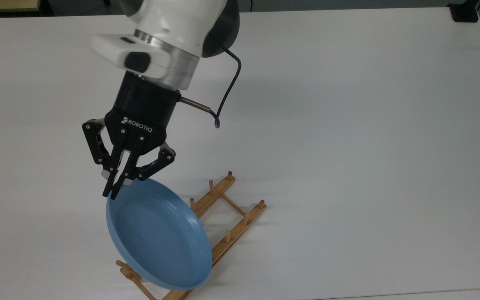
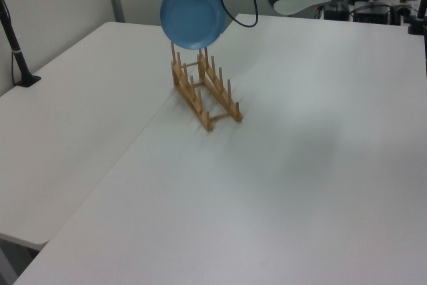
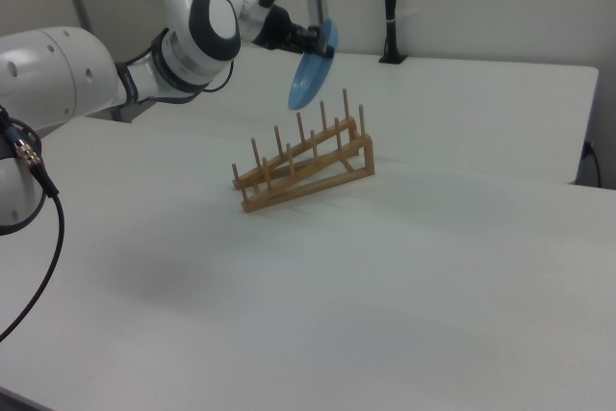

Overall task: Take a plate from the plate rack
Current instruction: 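Lift the blue plate out of the rack and carry it aside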

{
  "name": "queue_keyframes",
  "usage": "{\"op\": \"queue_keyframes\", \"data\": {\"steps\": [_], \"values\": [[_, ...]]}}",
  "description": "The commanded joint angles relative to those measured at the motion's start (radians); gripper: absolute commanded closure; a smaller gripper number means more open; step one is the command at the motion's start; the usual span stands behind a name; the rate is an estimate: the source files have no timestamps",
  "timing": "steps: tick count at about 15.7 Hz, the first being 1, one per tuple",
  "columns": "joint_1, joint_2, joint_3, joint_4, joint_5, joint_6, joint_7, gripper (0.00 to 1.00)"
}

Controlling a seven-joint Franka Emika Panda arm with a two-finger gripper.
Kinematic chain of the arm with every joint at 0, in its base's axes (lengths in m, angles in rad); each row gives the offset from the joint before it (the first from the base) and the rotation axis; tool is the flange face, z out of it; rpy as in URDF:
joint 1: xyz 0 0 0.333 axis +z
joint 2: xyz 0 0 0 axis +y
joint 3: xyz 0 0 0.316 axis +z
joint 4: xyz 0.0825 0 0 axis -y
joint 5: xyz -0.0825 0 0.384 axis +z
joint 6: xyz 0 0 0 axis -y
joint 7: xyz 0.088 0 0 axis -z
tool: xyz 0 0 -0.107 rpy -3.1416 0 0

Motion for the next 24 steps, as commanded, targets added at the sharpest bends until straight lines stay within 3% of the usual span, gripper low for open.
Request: {"op": "queue_keyframes", "data": {"steps": [1, 3, 6, 9, 14, 18, 24], "values": [[0.006, -0.134, -0.016, -0.225, 0.201, 0.024, 0.018, 0.94], [-0.003, -0.207, -0.016, -0.349, 0.285, 0.020, -0.022, 0.94], [-0.017, -0.257, -0.016, -0.455, 0.381, -0.018, -0.099, 0.94], [-0.051, -0.262, -0.020, -0.468, 0.496, -0.149, -0.201, 0.94], [-0.078, -0.268, -0.103, -0.489, 0.706, -0.371, -0.488, 0.93], [-0.112, -0.257, -0.115, -0.554, 0.734, -0.418, -0.636, 0.93], [-0.155, -0.228, -0.115, -0.580, 0.734, -0.421, -0.700, 0.93]]}}
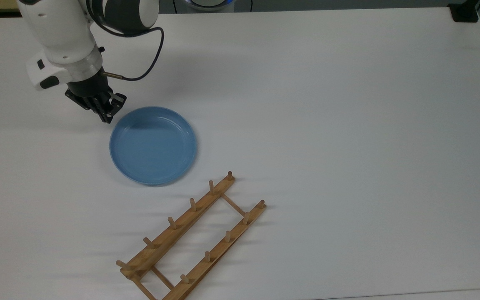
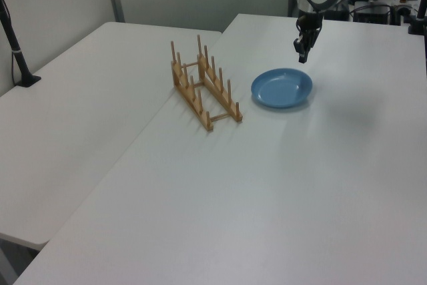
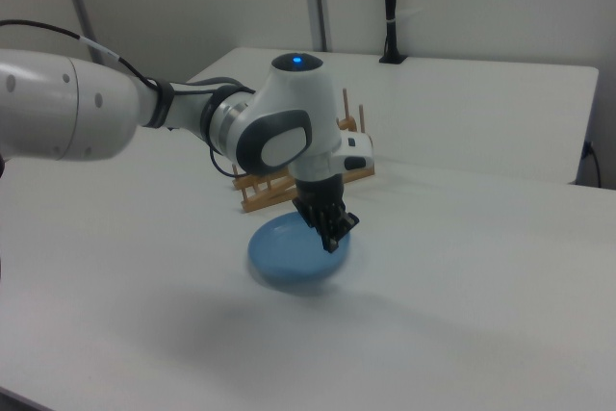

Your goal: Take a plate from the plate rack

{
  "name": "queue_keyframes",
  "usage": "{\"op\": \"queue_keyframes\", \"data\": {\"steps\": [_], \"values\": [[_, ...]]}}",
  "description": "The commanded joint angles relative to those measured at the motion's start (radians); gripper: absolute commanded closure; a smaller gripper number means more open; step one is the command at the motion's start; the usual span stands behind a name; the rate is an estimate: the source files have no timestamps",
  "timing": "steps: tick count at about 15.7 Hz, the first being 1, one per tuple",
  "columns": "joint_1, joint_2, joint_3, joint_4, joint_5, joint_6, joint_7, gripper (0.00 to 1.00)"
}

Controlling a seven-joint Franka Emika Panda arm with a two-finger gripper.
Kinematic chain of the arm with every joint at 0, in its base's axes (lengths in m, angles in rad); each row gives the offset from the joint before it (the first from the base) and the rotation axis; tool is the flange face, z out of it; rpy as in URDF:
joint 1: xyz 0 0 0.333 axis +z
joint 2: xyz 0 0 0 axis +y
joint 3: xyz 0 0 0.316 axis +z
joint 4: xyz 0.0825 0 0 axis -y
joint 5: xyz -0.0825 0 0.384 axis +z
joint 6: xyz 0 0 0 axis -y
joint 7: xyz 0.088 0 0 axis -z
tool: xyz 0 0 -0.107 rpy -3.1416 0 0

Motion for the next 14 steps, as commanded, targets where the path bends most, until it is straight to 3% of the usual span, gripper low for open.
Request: {"op": "queue_keyframes", "data": {"steps": [1, 5, 6, 7, 8, 9, 12, 14], "values": [[-0.013, -0.012, -0.004, -0.026, 0.021, -0.007, -0.056, 0.93], [-0.010, 0.002, -0.004, -0.043, 0.019, 0.000, -0.057, 0.88], [-0.007, 0.005, -0.004, -0.041, 0.018, 0.000, -0.057, 0.79], [-0.004, 0.006, -0.004, -0.040, 0.016, 0.000, -0.056, 0.55], [0.001, 0.005, -0.003, -0.038, 0.015, -0.003, -0.050, 0.17], [0.012, 0.000, -0.003, -0.036, 0.010, -0.009, -0.047, 0.00], [0.044, -0.039, -0.004, -0.032, -0.017, -0.047, -0.050, 0.00], [0.084, -0.078, -0.001, -0.024, -0.086, -0.116, -0.045, 0.00]]}}
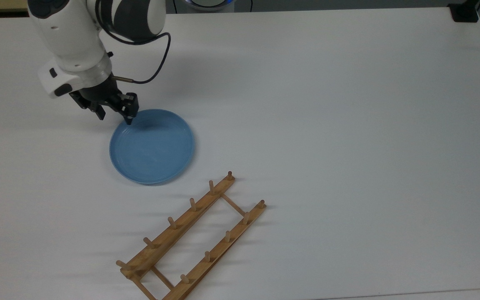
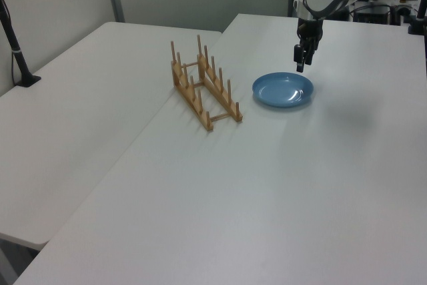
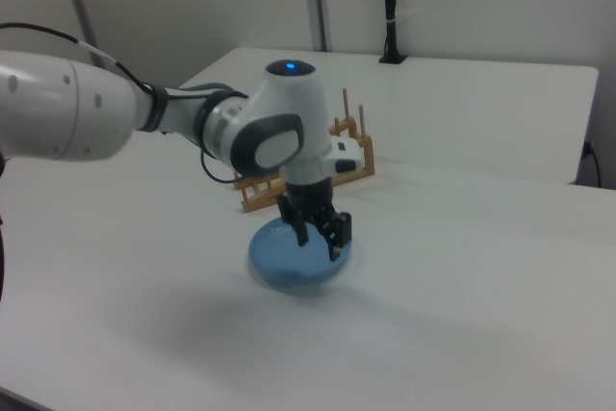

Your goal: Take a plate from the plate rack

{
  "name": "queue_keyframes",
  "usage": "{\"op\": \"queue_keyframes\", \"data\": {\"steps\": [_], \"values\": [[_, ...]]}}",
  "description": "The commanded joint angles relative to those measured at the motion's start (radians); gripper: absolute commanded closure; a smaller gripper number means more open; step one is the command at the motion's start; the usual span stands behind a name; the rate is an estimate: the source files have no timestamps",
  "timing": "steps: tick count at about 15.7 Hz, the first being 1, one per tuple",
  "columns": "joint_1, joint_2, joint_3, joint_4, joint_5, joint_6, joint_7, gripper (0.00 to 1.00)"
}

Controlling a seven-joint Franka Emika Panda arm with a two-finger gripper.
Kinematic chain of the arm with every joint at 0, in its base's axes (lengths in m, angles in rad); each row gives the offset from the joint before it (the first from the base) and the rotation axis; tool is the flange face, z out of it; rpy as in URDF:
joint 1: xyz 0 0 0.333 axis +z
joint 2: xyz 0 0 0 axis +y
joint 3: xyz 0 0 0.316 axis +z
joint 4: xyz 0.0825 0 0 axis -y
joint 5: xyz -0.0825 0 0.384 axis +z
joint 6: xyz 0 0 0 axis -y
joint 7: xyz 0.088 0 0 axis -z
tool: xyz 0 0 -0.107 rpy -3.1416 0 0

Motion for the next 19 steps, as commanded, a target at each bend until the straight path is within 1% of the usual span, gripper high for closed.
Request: {"op": "queue_keyframes", "data": {"steps": [1, 4, 5, 7, 9, 10, 16, 19], "values": [[0.073, -0.102, 0.001, -0.002, -0.094, -0.143, -0.015, 0.00], [0.127, -0.188, 0.017, 0.010, -0.126, -0.246, -0.013, 0.00], [0.138, -0.219, 0.033, 0.010, -0.146, -0.269, -0.009, 0.00], [0.146, -0.265, 0.070, 0.012, -0.157, -0.311, 0.022, 0.00], [0.147, -0.277, 0.119, 0.022, -0.165, -0.354, 0.071, 0.00], [0.147, -0.277, 0.132, 0.033, -0.175, -0.373, 0.098, 0.00], [0.129, -0.286, 0.144, 0.053, -0.178, -0.391, 0.121, 0.00], [0.113, -0.289, 0.147, 0.055, -0.181, -0.409, 0.155, 0.00]]}}
